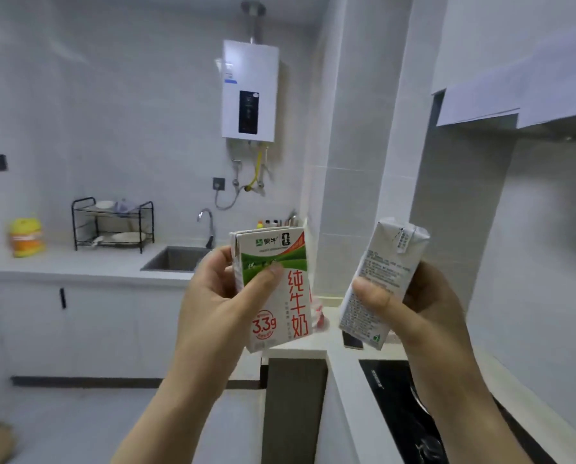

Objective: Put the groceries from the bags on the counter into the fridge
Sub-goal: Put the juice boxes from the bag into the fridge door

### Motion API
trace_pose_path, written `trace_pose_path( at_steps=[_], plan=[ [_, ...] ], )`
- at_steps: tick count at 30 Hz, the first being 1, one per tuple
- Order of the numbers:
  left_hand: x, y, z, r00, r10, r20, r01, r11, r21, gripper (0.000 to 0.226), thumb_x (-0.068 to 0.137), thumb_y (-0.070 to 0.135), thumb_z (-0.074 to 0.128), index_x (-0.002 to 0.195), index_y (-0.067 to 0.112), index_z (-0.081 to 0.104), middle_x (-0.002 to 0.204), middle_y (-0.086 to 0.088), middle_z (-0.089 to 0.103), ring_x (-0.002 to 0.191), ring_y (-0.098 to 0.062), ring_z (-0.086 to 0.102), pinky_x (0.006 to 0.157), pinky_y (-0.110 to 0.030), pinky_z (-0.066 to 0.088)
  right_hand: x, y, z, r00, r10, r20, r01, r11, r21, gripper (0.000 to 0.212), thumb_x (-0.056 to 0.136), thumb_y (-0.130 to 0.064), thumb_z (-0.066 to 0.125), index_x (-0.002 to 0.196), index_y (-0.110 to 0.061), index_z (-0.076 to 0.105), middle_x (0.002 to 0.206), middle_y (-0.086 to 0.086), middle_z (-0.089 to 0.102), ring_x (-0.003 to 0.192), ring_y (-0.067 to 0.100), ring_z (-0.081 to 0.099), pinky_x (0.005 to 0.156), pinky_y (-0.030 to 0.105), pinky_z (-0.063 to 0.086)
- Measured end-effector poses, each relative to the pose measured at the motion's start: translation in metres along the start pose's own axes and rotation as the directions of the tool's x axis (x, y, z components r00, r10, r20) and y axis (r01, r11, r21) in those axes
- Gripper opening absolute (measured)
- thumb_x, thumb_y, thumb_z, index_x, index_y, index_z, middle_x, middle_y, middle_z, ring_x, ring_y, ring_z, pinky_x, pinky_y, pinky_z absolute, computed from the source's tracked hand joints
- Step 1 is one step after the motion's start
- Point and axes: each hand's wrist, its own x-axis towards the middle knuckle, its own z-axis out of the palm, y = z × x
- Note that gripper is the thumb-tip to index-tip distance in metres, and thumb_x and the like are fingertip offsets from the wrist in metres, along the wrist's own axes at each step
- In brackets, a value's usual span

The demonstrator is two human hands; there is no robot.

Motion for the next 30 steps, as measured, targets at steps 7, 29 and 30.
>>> trace_pose_path(
  at_steps=[7, 29, 30],
  plan=[
    [0.009, 0.011, -0.106, 0.974, 0.023, -0.224, 0.010, 0.989, 0.145, 0.043, 0.062, 0.042, 0.067, 0.103, 0.030, 0.060, 0.088, 0.001, 0.073, 0.082, -0.013, 0.071, 0.059, -0.026, 0.058, 0.017, 0.015, 0.119, 0.991, -0.057, 0.119, 0.049, 0.997, 0.067, 0.063, 0.056, -0.041, 0.088, 0.109, -0.028, 0.058, 0.104, -0.010, 0.069, 0.098, 0.005, 0.065, 0.069, 0.021, 0.058],
    [-0.036, 0.058, -0.233, 0.528, 0.377, -0.761, 0.124, 0.852, 0.508, 0.032, 0.070, 0.028, 0.072, 0.100, 0.021, 0.063, 0.092, 0.000, 0.075, 0.084, -0.016, 0.072, 0.067, -0.035, 0.060, 0.041, 0.036, 0.359, 0.637, -0.293, 0.713, -0.139, 0.866, 0.480, 0.050, 0.066, -0.015, 0.085, 0.102, -0.036, 0.058, 0.092, -0.017, 0.071, 0.087, 0.001, 0.067, 0.064, 0.018, 0.057],
    [-0.044, 0.061, -0.237, 0.499, 0.389, -0.774, 0.141, 0.845, 0.515, 0.028, 0.073, 0.025, 0.072, 0.099, 0.022, 0.063, 0.092, 0.000, 0.075, 0.084, -0.016, 0.072, 0.066, -0.035, 0.060, 0.036, 0.032, 0.368, 0.614, -0.300, 0.730, -0.160, 0.859, 0.487, 0.050, 0.066, -0.016, 0.085, 0.104, -0.034, 0.059, 0.093, -0.015, 0.071, 0.088, 0.003, 0.068, 0.065, 0.020, 0.057]
  ],
)
